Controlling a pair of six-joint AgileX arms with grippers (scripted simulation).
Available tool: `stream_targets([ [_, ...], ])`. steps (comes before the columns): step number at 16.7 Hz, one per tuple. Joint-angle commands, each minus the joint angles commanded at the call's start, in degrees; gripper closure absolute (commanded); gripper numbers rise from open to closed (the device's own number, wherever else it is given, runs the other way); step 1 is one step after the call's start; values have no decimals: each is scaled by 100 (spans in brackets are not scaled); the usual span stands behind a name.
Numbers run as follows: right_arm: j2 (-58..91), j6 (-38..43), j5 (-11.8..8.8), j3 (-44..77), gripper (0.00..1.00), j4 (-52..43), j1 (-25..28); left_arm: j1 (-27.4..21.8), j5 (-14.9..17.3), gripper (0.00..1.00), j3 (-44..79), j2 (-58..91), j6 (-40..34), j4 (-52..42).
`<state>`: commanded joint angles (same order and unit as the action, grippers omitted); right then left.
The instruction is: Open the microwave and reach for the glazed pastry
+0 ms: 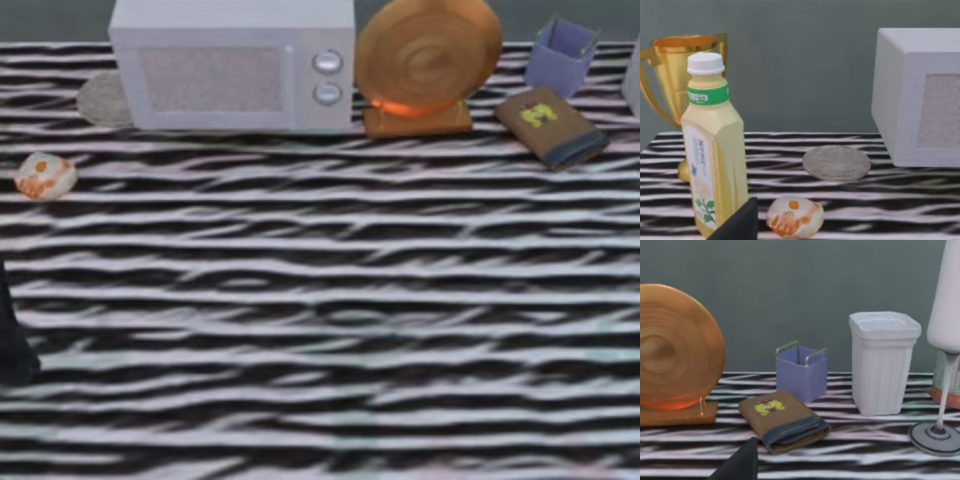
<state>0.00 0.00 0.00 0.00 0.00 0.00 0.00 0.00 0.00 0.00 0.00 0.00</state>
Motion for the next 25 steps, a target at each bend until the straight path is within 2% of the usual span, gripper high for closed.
stream_targets([
  [5,0,0,0,0,0,0,0,-44,-38,0,301,330,-47,-192],
  [10,0,0,0,0,0,0,0,-368,-161,0,1882,1908,-287,-1109],
  [17,0,0,0,0,0,0,0,-1250,-452,0,5750,5462,-938,-3132],
  [25,0,0,0,0,0,0,0,-2355,-995,0,10552,9861,-1943,-5591],
])
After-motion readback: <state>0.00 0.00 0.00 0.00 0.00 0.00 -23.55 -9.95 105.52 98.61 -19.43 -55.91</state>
